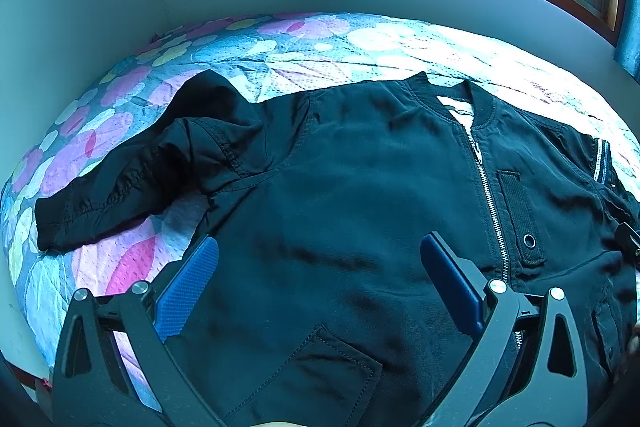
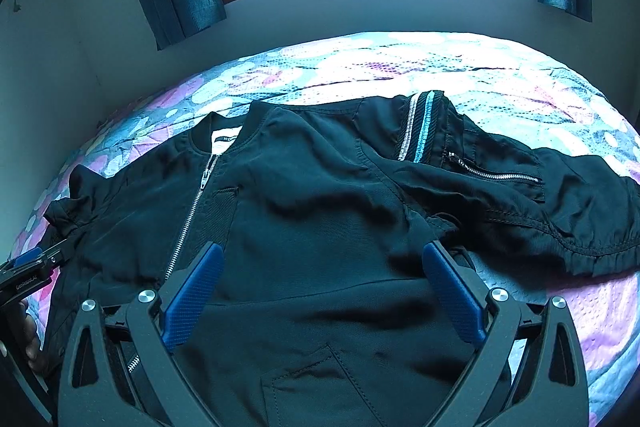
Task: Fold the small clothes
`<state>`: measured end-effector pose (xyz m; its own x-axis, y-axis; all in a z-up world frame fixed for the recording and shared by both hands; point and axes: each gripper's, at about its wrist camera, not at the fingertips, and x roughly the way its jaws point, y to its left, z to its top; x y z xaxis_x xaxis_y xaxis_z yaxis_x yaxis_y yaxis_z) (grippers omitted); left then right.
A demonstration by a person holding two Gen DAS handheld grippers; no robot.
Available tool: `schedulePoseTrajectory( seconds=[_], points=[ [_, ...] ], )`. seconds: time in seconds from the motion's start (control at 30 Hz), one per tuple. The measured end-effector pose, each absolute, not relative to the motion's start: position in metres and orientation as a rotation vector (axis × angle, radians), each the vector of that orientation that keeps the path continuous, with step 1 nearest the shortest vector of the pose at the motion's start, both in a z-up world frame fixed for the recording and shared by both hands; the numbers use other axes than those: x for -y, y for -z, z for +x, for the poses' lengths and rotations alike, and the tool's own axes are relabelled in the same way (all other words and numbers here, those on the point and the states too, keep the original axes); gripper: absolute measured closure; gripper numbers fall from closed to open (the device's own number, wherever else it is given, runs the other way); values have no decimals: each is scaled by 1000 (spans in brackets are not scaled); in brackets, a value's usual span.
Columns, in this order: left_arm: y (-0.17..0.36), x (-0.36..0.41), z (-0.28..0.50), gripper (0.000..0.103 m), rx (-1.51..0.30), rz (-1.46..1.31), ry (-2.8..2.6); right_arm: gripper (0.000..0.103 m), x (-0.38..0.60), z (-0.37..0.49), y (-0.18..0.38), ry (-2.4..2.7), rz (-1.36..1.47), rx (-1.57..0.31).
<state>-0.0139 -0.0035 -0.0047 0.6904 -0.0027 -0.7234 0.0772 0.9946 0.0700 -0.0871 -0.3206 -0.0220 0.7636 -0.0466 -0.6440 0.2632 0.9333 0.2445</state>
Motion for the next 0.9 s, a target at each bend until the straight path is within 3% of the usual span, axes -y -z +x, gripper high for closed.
schedulePoseTrajectory(
  seconds=[0.9],
  points=[
    [1, 4, -13, 2, -811, 97, 43, 4, 319, -89, 25, 171, 338, -692]
  ],
)
